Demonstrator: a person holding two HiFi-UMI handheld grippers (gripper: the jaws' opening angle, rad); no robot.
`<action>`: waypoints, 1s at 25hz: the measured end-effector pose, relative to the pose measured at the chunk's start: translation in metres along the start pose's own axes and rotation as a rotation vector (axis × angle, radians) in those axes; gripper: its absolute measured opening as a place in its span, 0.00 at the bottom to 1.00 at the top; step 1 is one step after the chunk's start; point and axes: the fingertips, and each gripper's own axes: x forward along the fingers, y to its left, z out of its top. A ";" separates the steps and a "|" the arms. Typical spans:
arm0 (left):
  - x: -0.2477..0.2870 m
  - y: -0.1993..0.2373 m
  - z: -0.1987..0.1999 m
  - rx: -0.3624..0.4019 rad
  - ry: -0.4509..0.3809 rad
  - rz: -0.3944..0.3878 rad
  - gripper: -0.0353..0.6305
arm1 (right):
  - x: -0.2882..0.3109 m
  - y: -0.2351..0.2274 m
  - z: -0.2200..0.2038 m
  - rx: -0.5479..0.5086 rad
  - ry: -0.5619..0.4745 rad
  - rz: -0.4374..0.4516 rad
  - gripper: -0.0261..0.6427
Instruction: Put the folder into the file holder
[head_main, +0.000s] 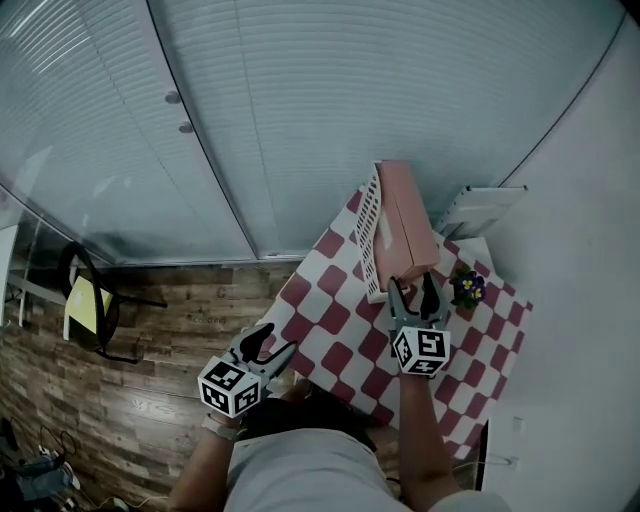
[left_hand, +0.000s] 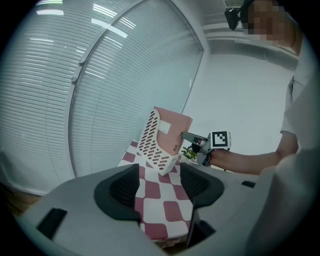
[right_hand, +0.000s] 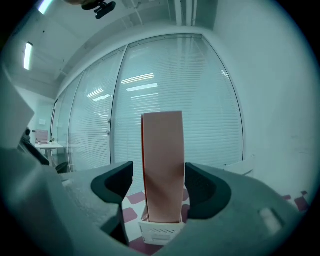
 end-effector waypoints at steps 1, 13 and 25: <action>0.001 -0.003 0.002 0.008 0.000 -0.012 0.43 | -0.008 0.002 0.003 -0.002 -0.003 0.003 0.50; 0.013 -0.050 0.020 0.113 -0.008 -0.170 0.43 | -0.098 0.022 0.023 0.065 0.023 -0.008 0.50; 0.005 -0.081 0.038 0.210 -0.056 -0.240 0.43 | -0.172 0.048 0.024 0.075 0.030 -0.027 0.50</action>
